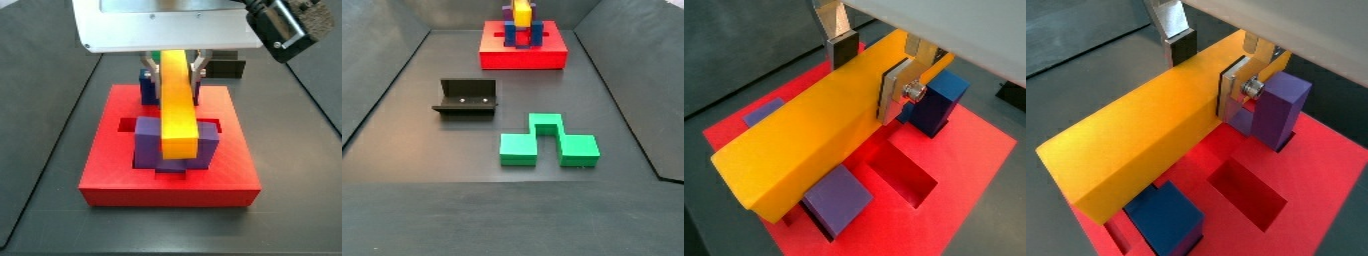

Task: Pick up the yellow object. Move up. Move to above the board. Insert the yellow object.
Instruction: Insert the yellow object.

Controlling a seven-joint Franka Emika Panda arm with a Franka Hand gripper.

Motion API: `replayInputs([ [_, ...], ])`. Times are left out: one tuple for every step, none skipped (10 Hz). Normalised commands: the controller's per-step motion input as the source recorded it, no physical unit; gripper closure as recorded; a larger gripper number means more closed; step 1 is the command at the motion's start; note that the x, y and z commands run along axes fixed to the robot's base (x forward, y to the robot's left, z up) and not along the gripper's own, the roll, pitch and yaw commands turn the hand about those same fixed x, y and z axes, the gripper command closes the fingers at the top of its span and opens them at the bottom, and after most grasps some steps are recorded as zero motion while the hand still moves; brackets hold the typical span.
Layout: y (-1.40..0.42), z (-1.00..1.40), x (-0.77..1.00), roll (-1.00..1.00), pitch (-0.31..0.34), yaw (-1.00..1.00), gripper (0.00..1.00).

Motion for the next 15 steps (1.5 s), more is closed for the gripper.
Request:
replayInputs([
  [-0.08, -0.24, 0.22, 0.13, 0.053, -0.11, 1.00],
  [0.00, -0.15, 0.00, 0.08, 0.026, 0.00, 1.00],
  [0.02, -0.06, -0.07, 0.04, 0.029, -0.04, 1.00],
  [0.06, 0.00, -0.20, 0.00, 0.026, -0.11, 1.00],
  [0.05, 0.00, -0.24, 0.00, 0.023, -0.13, 1.00],
  [0.12, 0.00, -0.39, 0.00, 0.016, -0.09, 1.00],
  [0.02, 0.00, -0.33, 0.02, 0.007, -0.03, 1.00],
  [0.00, -0.02, -0.02, 0.08, 0.000, 0.00, 1.00],
  [0.00, -0.10, 0.09, 0.09, 0.010, 0.02, 1.00],
  [-0.10, -0.04, 0.27, 0.08, 0.047, 0.00, 1.00],
  [-0.13, -0.06, 0.29, 0.10, 0.066, 0.00, 1.00],
  [-0.15, -0.08, 0.34, 0.11, 0.080, 0.00, 1.00],
  [-0.15, -0.14, 0.37, 0.11, 0.074, 0.00, 1.00],
  [-0.09, -0.27, 0.17, 0.09, 0.027, 0.00, 1.00],
  [-0.01, -0.33, 0.00, 0.08, 0.000, 0.00, 1.00],
])
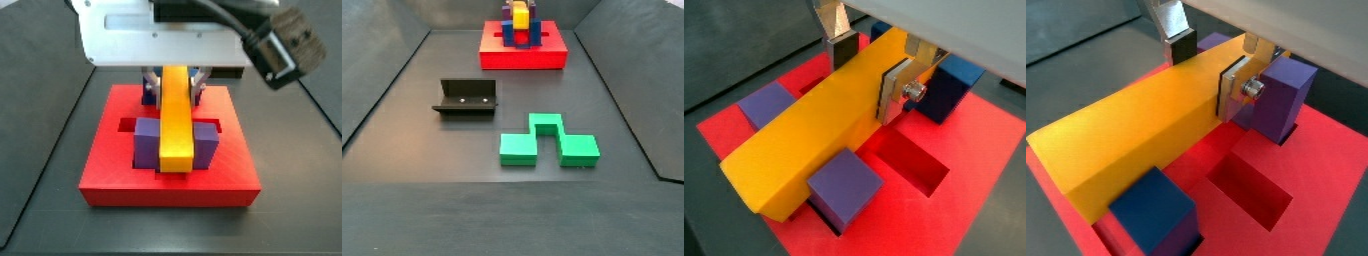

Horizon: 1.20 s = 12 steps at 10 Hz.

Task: Pick up the yellow object. Move up. Move to above the board. Insert the yellow object.
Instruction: Insert the yellow object.

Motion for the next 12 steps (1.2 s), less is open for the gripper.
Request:
replayInputs([
  [0.00, -0.34, 0.00, 0.03, 0.000, 0.00, 1.00],
  [0.05, -0.40, 0.00, -0.02, 0.000, 0.00, 1.00],
  [0.12, -0.35, 0.00, -0.15, 0.031, -0.01, 1.00],
  [0.12, -0.33, 0.00, -0.31, 0.041, -0.09, 1.00],
  [0.13, -0.29, 0.00, -0.40, 0.039, -0.16, 1.00],
  [0.07, -0.17, 0.00, -0.39, 0.040, -0.15, 1.00],
  [0.04, -0.05, 0.00, -0.28, 0.069, -0.11, 1.00],
  [0.00, 0.00, 0.00, 0.00, 0.006, 0.00, 1.00],
  [0.00, -0.27, 0.00, -0.05, 0.000, 0.00, 1.00],
  [0.00, -0.34, 0.00, -0.15, 0.034, 0.00, 1.00],
  [0.05, -0.34, 0.00, -0.18, 0.060, 0.00, 1.00],
  [0.00, -0.27, 0.00, -0.14, 0.051, 0.00, 1.00],
])
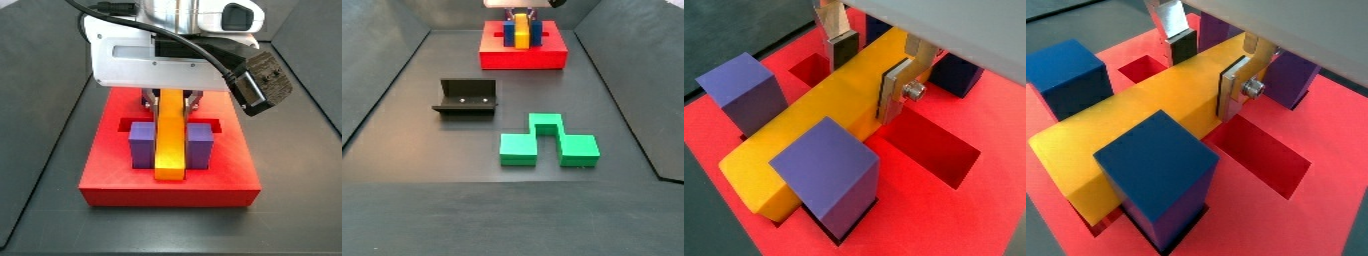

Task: Pick up the yellow object. Move up. Move to above the board. Insert the yellow object.
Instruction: Insert the yellow object.

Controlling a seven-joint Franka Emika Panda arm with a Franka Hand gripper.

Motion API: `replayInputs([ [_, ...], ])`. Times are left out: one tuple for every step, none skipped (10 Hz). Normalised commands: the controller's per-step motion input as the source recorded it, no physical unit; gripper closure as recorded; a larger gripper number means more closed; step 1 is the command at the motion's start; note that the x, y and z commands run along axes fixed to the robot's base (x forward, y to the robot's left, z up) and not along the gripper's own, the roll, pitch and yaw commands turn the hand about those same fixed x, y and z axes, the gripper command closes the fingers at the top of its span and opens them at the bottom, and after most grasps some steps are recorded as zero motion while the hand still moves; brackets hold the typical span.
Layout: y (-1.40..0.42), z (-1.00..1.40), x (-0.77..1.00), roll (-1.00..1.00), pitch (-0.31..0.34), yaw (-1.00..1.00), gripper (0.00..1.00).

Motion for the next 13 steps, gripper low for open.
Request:
replayInputs([
  [0.00, -0.29, 0.00, -0.08, 0.034, 0.00, 1.00],
  [0.00, -0.36, 0.00, -0.03, 0.024, 0.00, 1.00],
  [0.00, -0.59, 0.00, 0.00, 0.003, 0.00, 1.00],
  [0.01, -0.43, 0.05, 0.00, 0.010, 0.00, 1.00],
  [-0.05, -0.09, 0.00, 0.06, 0.059, 0.00, 1.00],
  [-0.16, -0.01, 0.00, 0.14, 0.011, 0.22, 1.00],
  [-0.11, -0.03, 0.00, 0.14, 0.000, 0.42, 1.00],
  [-0.12, -0.13, 0.02, 0.10, 0.000, 0.48, 1.00],
  [-0.12, -0.15, 0.00, 0.09, 0.000, 0.33, 1.00],
  [0.00, -0.33, 0.07, 0.00, 0.000, 0.10, 1.00],
  [0.00, -0.61, 0.09, 0.00, -0.029, 0.05, 1.00],
  [0.00, -0.21, 0.00, 0.00, 0.000, 0.00, 1.00],
  [0.00, 0.00, 0.00, 0.00, 0.000, 0.00, 1.00],
])
